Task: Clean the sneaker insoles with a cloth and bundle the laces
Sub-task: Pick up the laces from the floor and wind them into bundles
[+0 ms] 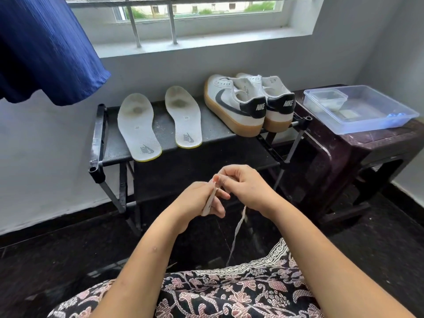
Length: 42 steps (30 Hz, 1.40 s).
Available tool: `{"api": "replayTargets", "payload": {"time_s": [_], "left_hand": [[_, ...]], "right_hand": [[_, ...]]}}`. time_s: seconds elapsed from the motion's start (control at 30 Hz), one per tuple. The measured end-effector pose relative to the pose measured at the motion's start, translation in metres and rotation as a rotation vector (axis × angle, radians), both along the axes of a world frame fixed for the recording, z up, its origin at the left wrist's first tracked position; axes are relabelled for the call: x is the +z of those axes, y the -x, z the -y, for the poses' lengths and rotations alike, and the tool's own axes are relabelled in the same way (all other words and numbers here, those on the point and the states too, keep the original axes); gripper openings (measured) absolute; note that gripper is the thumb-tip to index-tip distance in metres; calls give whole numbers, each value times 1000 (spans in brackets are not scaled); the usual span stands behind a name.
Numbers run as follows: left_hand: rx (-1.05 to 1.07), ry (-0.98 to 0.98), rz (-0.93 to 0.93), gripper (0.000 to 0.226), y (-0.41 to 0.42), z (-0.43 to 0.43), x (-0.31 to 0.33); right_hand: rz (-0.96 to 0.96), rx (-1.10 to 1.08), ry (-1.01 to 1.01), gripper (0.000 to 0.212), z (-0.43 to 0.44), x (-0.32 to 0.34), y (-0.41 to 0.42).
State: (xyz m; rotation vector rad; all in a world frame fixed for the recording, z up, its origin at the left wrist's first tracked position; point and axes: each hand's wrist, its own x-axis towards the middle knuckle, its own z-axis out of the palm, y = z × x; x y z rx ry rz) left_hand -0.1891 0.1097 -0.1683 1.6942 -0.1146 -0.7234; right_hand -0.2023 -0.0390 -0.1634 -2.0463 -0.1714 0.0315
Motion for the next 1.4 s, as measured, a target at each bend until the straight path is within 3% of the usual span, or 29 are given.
{"api": "replayTargets", "payload": {"time_s": [0.13,0.4,0.63,0.8,0.97,1.03,1.1,1.2,1.4], "left_hand": [[29,216,-45,55,-1,-1,5],[120,636,-92,39,2,0,11],[320,796,-71,35,-2,-1,12],[416,652,72,34,-7,-2,5],[300,113,288,24,-11,1,-7],[192,-26,301,41,-7,2,-8],[108,-62,271,59,-2,4,-5],[58,-64,241,69,-2,5,-2],[10,109,132,48,-1,3,0]], "right_hand": [[23,-88,-64,21,3,0,-3],[-4,-81,-87,23,-3,-5,-3],[-128,54,149,28,-12,-9,1],[-180,138,144,29,-10,-9,2],[-179,155,15,31,-8,-4,1],[-156,149,-14,31,-6,0,2],[-129,137,-34,32,-3,1,2],[-81,68,-9,31,0,0,0],[9,-80,-54,28,5,-2,-4]]}}
